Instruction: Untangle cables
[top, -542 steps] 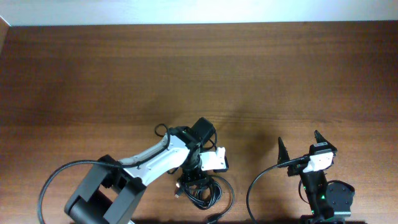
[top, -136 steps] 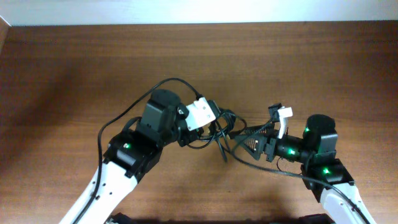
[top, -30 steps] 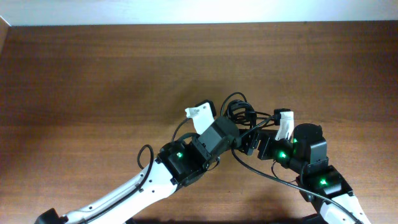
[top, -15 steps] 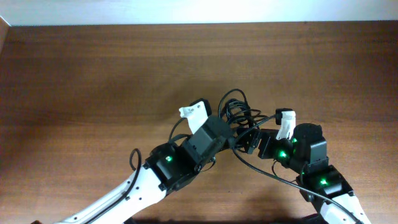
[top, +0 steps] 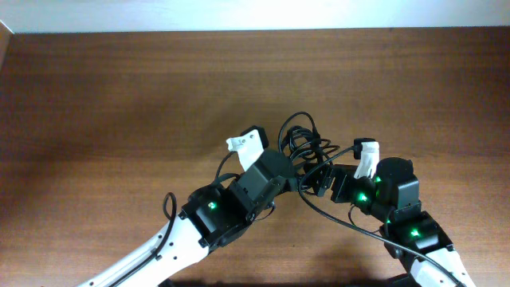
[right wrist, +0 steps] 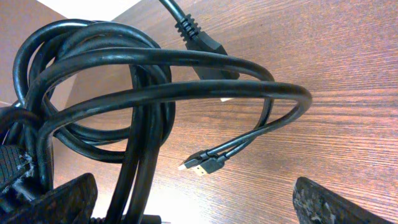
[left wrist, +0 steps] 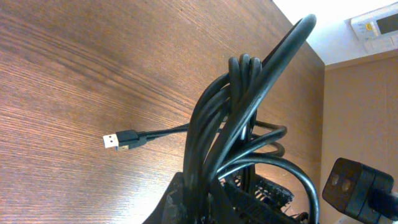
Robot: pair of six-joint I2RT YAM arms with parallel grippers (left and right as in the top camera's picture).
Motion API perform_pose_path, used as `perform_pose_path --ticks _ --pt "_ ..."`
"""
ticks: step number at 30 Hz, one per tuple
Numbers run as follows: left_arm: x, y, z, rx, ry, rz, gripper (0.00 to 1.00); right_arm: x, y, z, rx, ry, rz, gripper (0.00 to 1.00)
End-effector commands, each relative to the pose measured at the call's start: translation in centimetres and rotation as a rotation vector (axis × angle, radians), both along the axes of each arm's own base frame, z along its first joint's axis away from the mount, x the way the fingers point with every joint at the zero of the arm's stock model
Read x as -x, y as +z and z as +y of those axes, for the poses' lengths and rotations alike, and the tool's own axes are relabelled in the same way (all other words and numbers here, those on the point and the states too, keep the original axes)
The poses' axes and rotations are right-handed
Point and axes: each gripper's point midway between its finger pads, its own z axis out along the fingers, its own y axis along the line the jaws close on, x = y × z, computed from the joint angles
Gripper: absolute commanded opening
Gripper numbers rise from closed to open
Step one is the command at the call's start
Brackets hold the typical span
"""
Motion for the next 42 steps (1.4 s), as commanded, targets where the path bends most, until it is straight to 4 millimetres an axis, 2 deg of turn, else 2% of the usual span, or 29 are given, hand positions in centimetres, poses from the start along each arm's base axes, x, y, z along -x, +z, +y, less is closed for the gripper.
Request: perform_pose_path --ticks 1,5,20,30,42 --pt "-0.7 3.5 0.9 0.135 0.074 -0.037 0.0 -0.1 -0.3 -0.3 0.027 -0.012 0.002 0.99" --pt "-1.1 3.9 1.5 0.189 0.131 -0.017 0.0 -0.2 -0.2 -0.3 0.026 -0.012 0.001 0.99" --pt "-1.5 4.2 1.6 0.285 0.209 0.028 0.0 -0.1 -0.3 -0.3 0.026 -0.011 0.002 0.99" --pt "-2.7 4.2 3.0 0.29 0.259 0.025 0.0 -0.1 -0.3 -0.3 0.026 -0.011 0.002 0.99" --pt "-2.8 4.5 2.9 0.385 0.327 0.069 0.0 -0.1 -0.3 -0.3 0.026 -0.011 0.002 0.99"
